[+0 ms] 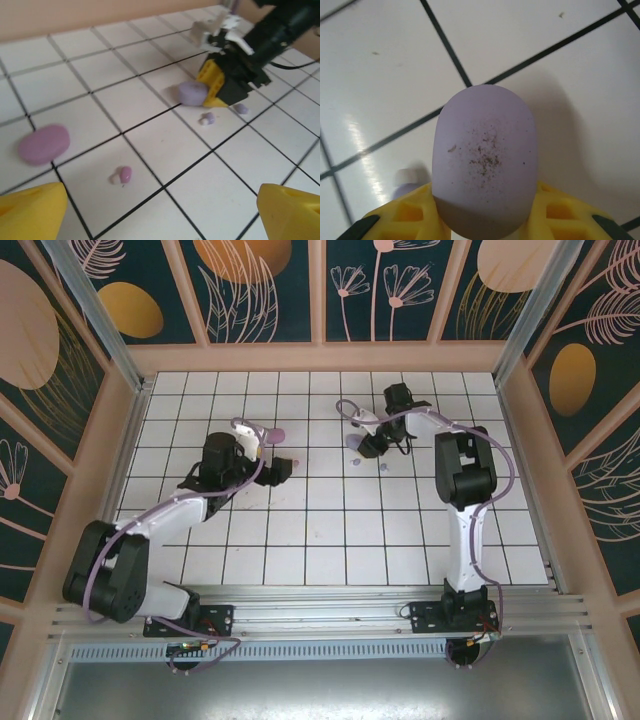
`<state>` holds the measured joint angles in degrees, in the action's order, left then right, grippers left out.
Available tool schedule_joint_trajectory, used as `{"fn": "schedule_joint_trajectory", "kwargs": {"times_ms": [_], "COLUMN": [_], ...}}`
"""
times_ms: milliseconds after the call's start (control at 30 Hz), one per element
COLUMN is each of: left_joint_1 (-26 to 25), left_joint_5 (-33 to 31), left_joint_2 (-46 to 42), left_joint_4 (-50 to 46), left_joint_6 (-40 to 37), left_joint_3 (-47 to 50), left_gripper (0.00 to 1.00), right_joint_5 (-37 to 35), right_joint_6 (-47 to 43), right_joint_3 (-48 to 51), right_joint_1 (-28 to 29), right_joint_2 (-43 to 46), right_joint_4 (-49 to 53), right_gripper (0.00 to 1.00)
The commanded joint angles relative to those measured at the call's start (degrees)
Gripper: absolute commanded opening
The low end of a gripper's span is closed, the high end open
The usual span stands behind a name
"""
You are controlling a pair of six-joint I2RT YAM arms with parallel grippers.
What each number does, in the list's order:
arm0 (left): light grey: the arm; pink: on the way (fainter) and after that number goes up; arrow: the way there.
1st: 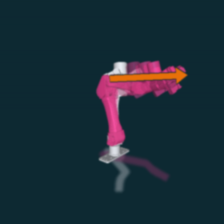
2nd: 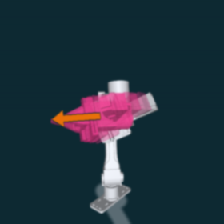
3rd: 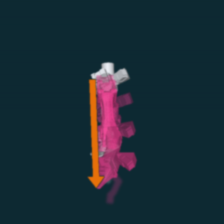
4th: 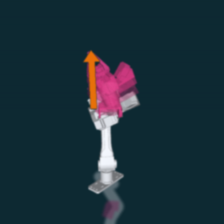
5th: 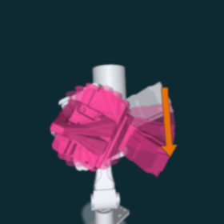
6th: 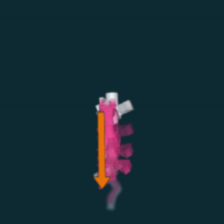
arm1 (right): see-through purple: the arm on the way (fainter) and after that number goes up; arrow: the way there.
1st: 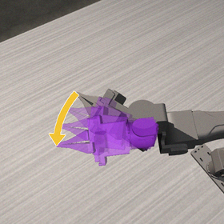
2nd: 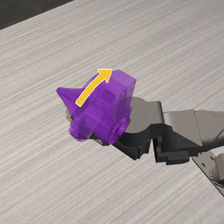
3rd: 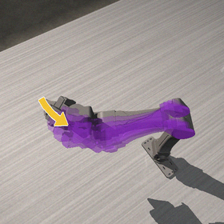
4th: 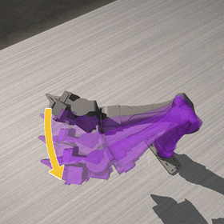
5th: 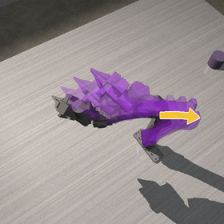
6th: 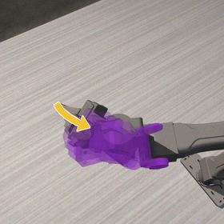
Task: Insert the wireless bluetooth earbuds into the charging case
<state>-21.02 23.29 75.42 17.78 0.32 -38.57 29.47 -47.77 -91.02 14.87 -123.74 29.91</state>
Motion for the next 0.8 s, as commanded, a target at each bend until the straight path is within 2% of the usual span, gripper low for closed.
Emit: {"fn": "schedule_joint_trajectory", "kwargs": {"times_ms": [0, 133, 333, 500, 767], "left_joint_1": [-0.29, -0.33, -0.39, -0.37, -0.37], "left_joint_5": [7.62, 11.60, 19.42, 25.18, 33.57], "left_joint_2": [-2.30, -1.13, -3.32, -1.78, 0.78], "left_joint_4": [-0.14, -7.24, -2.36, -7.23, -7.99], "left_joint_6": [-12.62, -17.60, -19.20, -20.33, -17.76], "left_joint_3": [-0.71, -5.03, -4.78, -9.73, -12.93], "left_gripper": [0.94, 0.92, 0.92, 0.87, 0.79], "right_joint_5": [3.66, 3.86, 5.68, 8.60, 9.19], "right_joint_6": [1.42, 2.27, 4.03, 4.85, 3.53], "right_joint_3": [1.40, 4.55, 7.94, 11.87, 13.25], "right_joint_1": [2.00, 4.25, 8.31, 11.38, 15.33], "right_joint_2": [6.44, 10.51, 17.91, 25.67, 34.74], "right_joint_4": [0.18, 0.59, 4.07, 3.96, 6.25], "right_gripper": [0.19, 0.19, 0.19, 0.19, 0.19]}}
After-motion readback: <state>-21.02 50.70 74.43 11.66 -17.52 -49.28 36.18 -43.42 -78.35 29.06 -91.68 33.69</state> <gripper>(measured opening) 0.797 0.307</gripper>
